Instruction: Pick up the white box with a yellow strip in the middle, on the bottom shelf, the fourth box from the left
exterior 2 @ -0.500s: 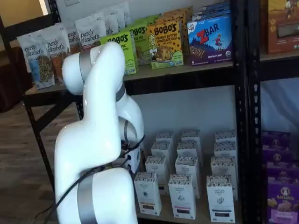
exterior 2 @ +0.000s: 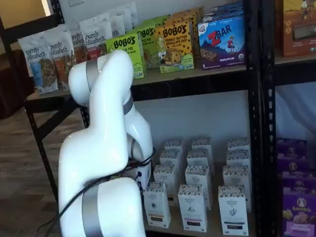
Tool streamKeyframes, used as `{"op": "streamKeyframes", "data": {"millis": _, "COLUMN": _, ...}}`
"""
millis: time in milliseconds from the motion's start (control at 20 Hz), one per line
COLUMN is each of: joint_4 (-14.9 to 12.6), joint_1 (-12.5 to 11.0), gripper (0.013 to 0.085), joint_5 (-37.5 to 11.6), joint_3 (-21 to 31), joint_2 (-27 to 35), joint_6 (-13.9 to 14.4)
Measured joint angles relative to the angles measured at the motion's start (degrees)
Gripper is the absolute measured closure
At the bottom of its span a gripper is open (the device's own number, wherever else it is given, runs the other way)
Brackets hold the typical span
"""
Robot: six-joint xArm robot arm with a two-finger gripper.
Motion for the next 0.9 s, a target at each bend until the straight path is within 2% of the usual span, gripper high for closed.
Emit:
{"op": "streamKeyframes", "data": {"millis": 150, "joint_4": 5.6, "joint_1": 0.6, "gripper": 0.013, "joint_5": -2.5, "joint_3": -0.9, "joint_2": 1.2, "joint_6": -4.7}}
{"op": "streamKeyframes", "data": {"millis": 300, "joint_4": 7.6, "joint_1": 0.6, "gripper": 0.013, "joint_5": -2.7, "joint_3": -2.4, "joint_2": 2.2, "joint_6": -6.5}}
{"op": "streamKeyframes", "data": {"millis": 750, "joint_4": 4.3, "joint_1": -0.7, "gripper": 0.013, "joint_5": -2.4, "joint_3": -7.5, "joint_2": 5.7, "joint_6": -4.3}}
{"op": "streamKeyframes", "data": {"millis": 900, "joint_4": 2.3, "joint_1": -1.2, "gripper": 0.013, "joint_5": -2.0, "joint_3": -9.8, "joint_2": 7.3, "joint_6": -2.8}}
